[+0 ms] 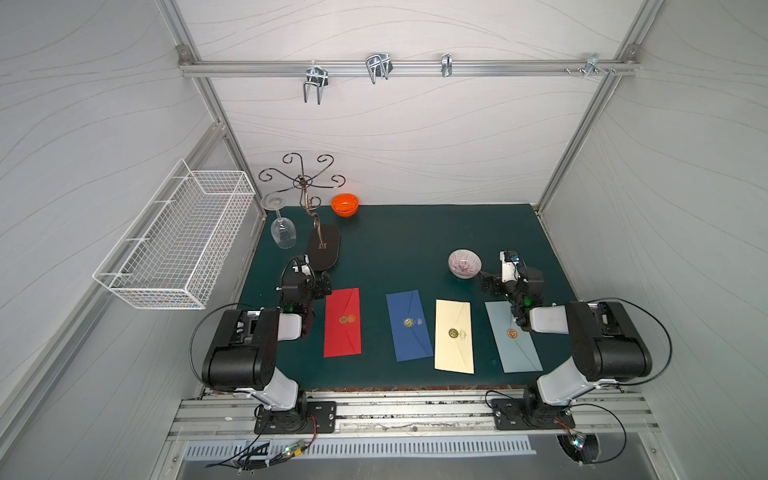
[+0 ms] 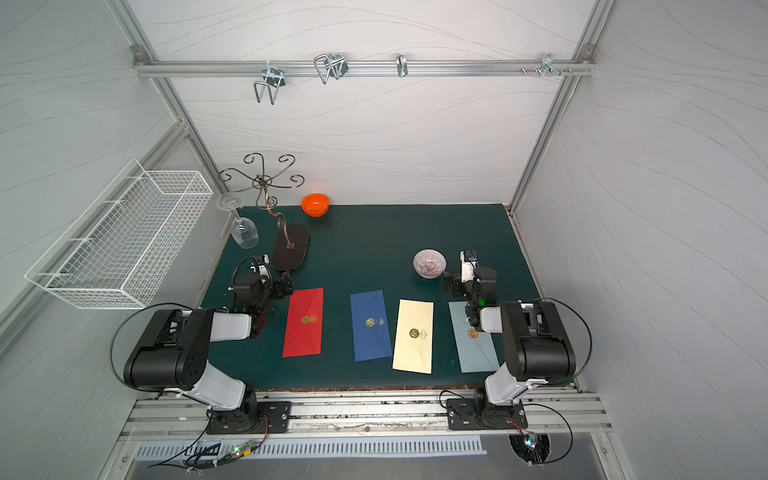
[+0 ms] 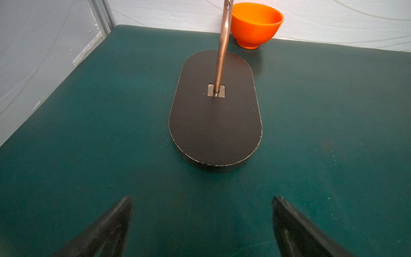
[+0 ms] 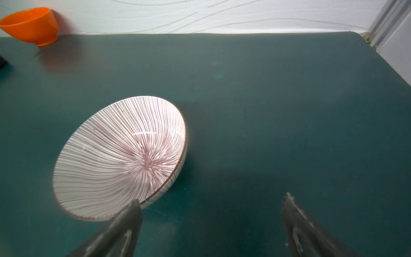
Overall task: Open the envelope
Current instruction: Adjust the envelope at the center of the board.
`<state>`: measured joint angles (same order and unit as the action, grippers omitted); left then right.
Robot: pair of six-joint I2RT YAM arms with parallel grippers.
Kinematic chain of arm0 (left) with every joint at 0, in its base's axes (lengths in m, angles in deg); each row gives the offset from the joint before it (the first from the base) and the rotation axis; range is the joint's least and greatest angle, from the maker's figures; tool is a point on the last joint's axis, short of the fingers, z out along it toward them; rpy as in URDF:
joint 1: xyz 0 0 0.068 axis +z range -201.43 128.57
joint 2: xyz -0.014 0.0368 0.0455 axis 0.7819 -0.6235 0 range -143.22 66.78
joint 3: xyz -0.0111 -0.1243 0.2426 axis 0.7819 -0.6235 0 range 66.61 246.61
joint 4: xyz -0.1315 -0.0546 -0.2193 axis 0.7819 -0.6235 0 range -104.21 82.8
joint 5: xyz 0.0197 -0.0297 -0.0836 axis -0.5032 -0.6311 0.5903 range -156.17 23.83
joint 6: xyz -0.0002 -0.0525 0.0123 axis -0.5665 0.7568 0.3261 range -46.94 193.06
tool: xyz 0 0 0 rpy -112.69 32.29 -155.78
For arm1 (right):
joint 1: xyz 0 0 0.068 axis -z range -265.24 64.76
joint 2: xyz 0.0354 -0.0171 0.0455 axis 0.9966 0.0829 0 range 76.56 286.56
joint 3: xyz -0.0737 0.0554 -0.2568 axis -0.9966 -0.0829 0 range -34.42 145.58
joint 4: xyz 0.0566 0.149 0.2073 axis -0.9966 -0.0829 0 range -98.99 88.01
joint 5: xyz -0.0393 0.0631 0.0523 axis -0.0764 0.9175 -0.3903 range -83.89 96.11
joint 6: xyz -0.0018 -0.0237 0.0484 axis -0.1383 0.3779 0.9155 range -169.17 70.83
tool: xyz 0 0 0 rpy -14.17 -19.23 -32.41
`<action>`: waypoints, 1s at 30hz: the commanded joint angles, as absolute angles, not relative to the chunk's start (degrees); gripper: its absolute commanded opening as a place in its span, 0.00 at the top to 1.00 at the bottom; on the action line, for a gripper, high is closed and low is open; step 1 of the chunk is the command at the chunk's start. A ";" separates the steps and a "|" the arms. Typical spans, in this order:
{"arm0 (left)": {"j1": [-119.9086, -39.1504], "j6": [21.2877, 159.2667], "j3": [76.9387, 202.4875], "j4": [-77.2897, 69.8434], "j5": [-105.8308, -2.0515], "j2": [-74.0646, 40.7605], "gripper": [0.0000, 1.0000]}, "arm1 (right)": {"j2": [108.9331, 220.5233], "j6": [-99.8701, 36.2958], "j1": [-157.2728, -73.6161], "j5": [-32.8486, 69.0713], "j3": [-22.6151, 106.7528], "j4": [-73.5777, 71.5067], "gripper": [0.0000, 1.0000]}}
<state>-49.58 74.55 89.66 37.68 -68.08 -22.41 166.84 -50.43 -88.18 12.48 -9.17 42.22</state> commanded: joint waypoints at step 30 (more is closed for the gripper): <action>-47.69 112.24 103.75 -8.46 -62.42 4.00 0.00 | 146.13 -15.85 -85.63 27.85 11.70 -17.96 0.01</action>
